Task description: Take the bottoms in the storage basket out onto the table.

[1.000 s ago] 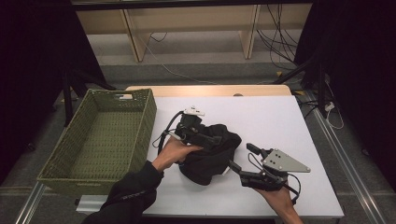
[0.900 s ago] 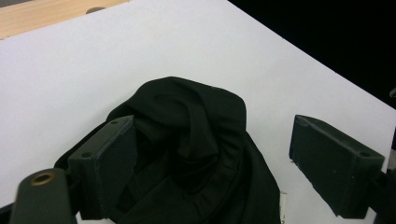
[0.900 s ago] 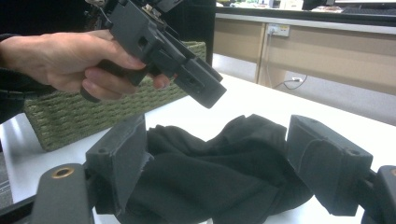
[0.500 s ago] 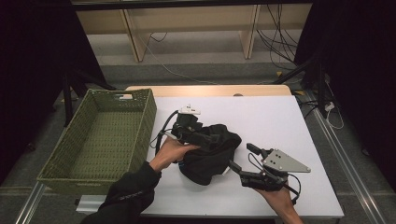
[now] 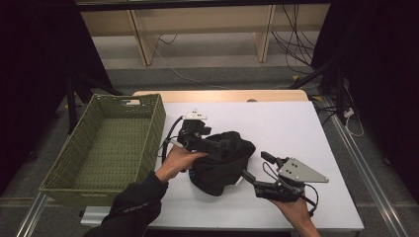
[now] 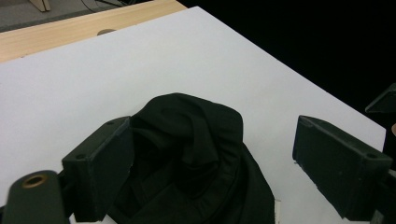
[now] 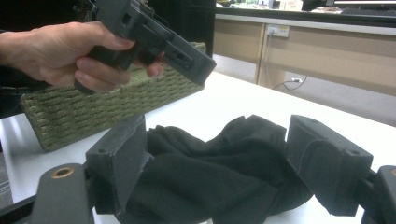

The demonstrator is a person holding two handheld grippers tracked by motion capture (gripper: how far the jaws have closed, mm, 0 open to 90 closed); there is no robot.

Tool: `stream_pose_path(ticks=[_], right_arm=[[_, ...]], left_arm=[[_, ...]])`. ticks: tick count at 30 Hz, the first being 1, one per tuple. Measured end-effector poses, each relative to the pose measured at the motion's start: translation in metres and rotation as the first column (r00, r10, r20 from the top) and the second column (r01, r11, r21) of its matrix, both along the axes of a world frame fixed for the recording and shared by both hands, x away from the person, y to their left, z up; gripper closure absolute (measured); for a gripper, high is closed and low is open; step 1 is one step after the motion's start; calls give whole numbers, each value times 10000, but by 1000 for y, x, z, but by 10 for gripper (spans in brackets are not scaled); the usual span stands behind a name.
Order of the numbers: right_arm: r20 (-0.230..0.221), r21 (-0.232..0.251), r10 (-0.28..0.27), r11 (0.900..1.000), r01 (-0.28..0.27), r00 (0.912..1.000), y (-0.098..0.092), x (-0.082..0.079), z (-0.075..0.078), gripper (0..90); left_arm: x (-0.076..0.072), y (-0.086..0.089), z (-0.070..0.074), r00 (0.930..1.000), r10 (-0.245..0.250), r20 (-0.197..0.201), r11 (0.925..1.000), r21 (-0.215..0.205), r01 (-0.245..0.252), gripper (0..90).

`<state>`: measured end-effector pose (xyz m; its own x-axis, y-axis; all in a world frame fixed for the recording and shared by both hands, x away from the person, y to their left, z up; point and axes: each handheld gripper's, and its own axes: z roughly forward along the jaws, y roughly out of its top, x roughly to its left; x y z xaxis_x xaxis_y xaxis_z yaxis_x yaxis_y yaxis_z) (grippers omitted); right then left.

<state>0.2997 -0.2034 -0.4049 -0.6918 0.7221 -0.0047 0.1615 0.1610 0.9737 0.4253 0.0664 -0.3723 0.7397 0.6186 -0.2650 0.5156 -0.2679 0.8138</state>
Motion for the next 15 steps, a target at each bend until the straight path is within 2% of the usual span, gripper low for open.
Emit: stream_pose_path(ticks=[15], right_arm=[[8, -9, 1, 10000, -1, 10000, 0, 0, 0, 219]], left_arm=[[-2, 16, 2, 9996, 272, 115, 9992, -290, -269, 102]])
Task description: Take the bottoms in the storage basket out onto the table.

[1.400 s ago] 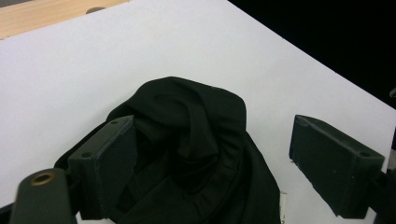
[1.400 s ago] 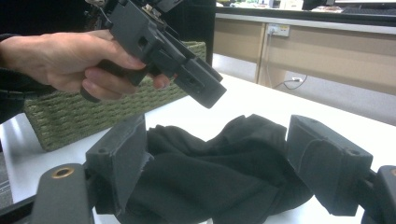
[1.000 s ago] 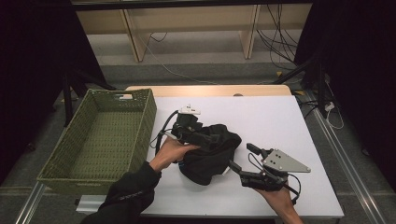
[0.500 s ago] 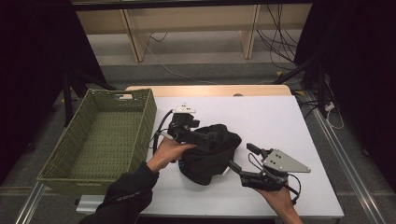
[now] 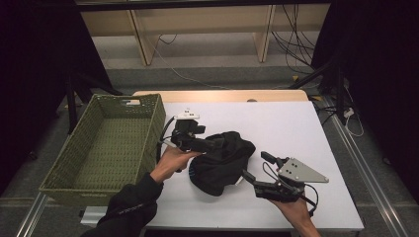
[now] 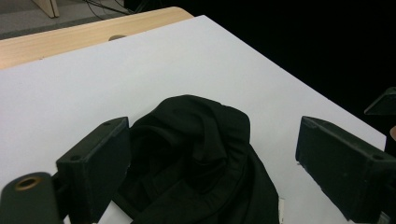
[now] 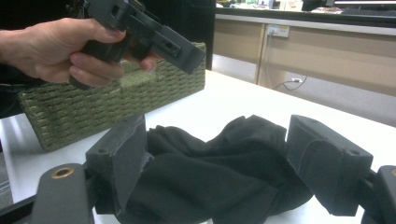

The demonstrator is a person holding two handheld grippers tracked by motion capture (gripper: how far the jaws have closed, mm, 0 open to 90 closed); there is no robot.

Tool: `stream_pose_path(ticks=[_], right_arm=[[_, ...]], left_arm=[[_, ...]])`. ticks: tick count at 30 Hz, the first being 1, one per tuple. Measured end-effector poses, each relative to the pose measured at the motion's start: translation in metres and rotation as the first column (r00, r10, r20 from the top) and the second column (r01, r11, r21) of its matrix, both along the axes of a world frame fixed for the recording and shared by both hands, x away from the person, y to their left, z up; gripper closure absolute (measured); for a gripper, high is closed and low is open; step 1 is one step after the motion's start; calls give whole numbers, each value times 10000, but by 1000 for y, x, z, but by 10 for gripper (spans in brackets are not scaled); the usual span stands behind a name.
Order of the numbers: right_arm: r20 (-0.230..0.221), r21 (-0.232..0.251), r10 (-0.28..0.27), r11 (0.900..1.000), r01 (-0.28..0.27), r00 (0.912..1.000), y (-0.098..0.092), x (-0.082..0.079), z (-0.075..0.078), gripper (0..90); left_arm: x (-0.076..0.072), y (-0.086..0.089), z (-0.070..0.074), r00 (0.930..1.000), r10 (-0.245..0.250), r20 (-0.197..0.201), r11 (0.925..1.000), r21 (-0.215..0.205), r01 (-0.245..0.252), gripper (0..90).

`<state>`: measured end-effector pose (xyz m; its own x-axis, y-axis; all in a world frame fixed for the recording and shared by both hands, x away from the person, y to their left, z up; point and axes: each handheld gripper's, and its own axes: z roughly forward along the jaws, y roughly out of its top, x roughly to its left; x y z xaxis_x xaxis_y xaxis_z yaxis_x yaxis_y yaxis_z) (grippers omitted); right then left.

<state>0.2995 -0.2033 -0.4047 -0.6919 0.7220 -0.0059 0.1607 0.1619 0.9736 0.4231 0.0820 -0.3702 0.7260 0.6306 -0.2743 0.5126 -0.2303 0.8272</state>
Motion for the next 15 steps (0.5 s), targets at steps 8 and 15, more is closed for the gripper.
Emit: stream_pose_path(ticks=[8, 15], right_arm=[[0, -1, 3, 10000, -3, 10000, 0, 0, 0, 219], [-9, 8, -4, 10000, 4, 10000, 0, 0, 0, 219]], left_arm=[[-2, 5, 0, 9999, 96, 68, 9999, -74, -96, 87], [-4, 8, 2, 9998, 107, 190, 9998, -180, -103, 74]])
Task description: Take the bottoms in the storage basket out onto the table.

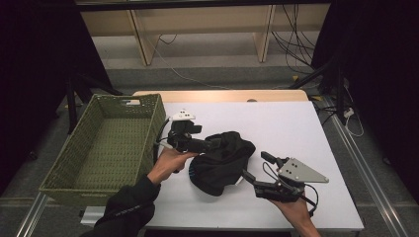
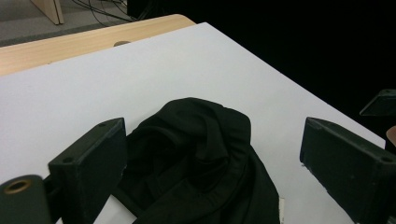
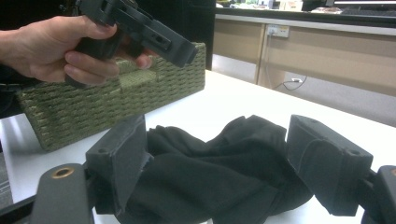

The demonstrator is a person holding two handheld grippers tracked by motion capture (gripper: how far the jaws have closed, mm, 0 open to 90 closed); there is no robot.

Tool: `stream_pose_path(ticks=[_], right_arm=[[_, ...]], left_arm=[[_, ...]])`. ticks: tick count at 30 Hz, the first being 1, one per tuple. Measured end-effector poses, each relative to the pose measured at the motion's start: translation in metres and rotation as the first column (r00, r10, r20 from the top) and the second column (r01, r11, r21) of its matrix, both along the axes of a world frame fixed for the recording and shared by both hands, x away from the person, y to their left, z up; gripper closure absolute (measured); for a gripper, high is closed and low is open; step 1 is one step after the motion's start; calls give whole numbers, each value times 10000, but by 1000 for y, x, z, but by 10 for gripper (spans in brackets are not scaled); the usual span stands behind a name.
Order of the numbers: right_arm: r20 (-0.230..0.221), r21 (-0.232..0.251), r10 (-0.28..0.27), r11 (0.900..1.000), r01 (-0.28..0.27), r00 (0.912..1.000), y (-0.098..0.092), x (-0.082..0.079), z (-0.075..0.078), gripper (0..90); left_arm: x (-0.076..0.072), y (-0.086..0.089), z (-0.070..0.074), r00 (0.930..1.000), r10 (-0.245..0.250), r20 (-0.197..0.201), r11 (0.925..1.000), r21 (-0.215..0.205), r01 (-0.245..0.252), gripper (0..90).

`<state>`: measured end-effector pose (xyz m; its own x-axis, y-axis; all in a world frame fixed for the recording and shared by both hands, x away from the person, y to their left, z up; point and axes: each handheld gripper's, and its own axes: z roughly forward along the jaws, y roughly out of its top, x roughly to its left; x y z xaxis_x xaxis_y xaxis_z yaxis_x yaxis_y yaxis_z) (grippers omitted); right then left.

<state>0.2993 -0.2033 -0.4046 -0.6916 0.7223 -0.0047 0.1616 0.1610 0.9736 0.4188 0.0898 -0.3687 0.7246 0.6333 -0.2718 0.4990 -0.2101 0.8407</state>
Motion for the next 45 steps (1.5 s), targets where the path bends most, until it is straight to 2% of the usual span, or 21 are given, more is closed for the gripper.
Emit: stream_pose_path(ticks=[29, 45], right_arm=[[0, 12, -23, 10000, 23, 10000, 0, 0, 0, 218], [15, 6, -93, 10000, 93, 10000, -1, 0, 0, 199]], left_arm=[[-12, 15, 7, 9971, 302, 699, 9976, -637, -257, 52], [-27, 25, 7, 9893, 433, 1396, 9933, -1126, -276, 46]])
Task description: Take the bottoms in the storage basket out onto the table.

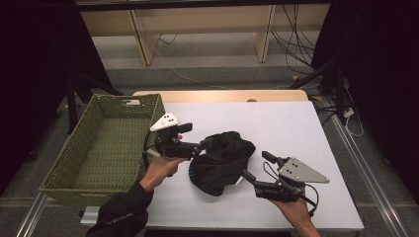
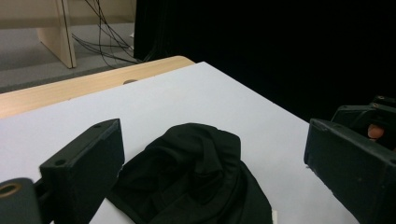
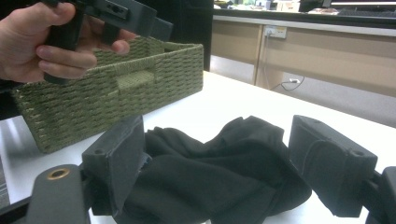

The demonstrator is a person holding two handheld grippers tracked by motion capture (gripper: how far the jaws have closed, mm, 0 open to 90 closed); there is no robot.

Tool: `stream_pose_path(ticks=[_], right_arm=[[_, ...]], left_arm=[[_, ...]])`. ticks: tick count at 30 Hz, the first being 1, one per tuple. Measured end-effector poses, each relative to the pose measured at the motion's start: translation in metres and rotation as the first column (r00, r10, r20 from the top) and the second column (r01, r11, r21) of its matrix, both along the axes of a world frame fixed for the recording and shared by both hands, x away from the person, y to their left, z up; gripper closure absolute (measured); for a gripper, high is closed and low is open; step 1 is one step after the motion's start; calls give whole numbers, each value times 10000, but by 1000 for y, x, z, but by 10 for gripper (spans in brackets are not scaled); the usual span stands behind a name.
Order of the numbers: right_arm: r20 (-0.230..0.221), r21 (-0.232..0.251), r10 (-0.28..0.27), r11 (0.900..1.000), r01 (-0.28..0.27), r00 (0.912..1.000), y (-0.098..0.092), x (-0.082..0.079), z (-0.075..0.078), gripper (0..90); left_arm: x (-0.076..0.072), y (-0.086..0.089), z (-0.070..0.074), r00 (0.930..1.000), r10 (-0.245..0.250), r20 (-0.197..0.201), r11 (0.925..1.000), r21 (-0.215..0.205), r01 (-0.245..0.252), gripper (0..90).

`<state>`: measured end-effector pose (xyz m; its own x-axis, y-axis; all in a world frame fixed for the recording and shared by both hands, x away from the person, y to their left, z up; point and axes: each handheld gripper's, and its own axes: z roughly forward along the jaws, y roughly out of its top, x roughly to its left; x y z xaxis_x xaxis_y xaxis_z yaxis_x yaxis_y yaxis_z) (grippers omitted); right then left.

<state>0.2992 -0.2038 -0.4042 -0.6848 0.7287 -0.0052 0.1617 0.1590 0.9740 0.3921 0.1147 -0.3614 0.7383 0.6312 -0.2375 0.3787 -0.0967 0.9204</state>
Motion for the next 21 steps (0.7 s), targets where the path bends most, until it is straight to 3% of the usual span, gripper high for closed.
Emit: stream_pose_path(ticks=[21], right_arm=[[-22, 6, -3, 10000, 3, 10000, 0, 0, 0, 185]], left_arm=[[-20, 11, -8, 9974, 249, 669, 9995, -204, -236, 37]])
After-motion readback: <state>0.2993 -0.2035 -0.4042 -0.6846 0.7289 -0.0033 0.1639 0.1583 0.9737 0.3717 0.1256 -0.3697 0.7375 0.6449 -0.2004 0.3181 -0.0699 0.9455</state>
